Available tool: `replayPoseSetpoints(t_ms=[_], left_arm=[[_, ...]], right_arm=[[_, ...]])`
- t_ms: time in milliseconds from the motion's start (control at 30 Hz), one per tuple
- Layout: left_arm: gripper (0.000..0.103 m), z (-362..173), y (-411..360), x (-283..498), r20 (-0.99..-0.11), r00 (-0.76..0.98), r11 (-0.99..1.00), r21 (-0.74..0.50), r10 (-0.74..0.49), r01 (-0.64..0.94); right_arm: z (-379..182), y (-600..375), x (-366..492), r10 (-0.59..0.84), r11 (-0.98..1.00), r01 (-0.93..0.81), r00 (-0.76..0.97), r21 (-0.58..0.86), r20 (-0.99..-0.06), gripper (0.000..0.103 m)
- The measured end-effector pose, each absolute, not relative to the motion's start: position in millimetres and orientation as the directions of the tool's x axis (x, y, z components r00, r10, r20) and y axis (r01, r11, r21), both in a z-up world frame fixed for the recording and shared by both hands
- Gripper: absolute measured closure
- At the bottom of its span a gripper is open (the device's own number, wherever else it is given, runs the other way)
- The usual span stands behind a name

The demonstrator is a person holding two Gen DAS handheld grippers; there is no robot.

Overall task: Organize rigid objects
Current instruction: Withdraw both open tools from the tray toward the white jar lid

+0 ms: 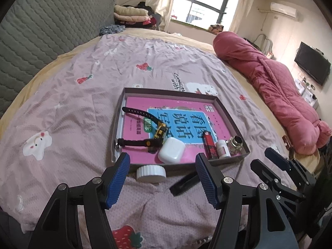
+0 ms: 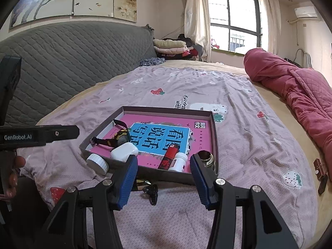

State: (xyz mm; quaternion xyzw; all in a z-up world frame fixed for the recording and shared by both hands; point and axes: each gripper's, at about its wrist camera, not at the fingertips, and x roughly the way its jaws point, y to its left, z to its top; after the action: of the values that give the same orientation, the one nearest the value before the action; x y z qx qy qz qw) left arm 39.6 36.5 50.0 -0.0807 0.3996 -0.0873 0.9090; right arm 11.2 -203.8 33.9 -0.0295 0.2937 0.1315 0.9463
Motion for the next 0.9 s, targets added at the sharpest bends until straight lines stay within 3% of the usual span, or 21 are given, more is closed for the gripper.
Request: replayPoseSetpoints(t_ms=[900], left_arm=[[0.036, 16.6, 33.2, 36.4, -0.785, 0.587, 0.979, -0.188, -0.198, 0.079]], right_arm=[[13.1, -192.0, 10.9, 0.246, 0.954, -0.300, 0.730, 0.024, -0.638, 0.051]])
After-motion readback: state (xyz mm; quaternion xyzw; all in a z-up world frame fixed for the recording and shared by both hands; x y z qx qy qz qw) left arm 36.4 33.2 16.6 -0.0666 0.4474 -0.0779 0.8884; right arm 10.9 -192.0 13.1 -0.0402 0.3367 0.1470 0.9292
